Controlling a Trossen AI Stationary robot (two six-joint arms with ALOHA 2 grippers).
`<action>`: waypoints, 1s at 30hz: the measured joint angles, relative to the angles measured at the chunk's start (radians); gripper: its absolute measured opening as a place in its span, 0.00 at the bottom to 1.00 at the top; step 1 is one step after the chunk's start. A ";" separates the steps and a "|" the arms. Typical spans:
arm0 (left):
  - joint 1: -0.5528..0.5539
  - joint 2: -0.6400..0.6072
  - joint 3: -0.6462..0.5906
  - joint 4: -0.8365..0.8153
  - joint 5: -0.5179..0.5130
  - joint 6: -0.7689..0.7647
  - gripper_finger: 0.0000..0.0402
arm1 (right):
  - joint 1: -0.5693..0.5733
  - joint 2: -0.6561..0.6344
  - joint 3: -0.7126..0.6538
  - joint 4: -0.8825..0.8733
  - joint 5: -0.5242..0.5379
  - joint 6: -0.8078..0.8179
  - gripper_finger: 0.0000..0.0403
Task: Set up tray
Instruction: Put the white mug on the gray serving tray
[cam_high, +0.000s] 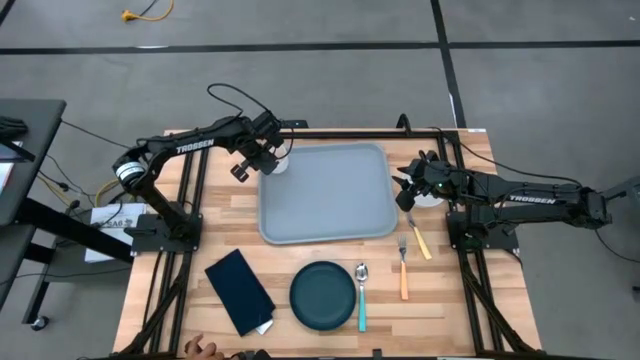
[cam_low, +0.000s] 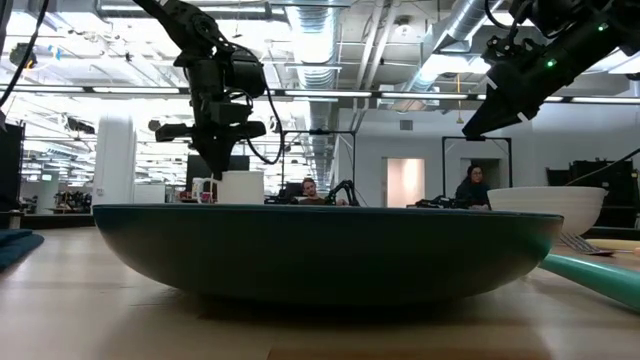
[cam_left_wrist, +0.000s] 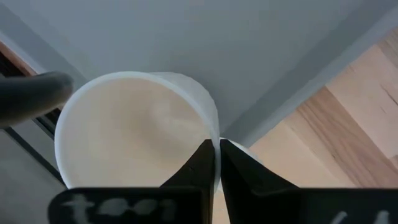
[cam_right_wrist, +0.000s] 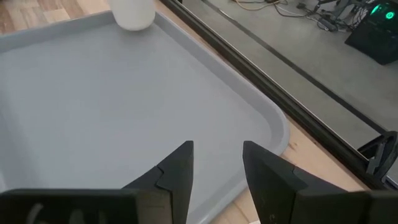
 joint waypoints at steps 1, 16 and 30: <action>0.000 0.000 0.000 0.000 -0.007 0.000 0.01 | 0.000 0.000 0.000 0.000 0.000 0.000 0.33; 0.000 0.000 0.000 0.000 -0.014 -0.002 0.01 | 0.000 0.000 0.000 0.000 0.000 0.000 0.33; 0.000 0.000 0.000 0.000 -0.015 -0.004 0.01 | 0.000 0.000 0.000 0.000 0.000 0.000 0.33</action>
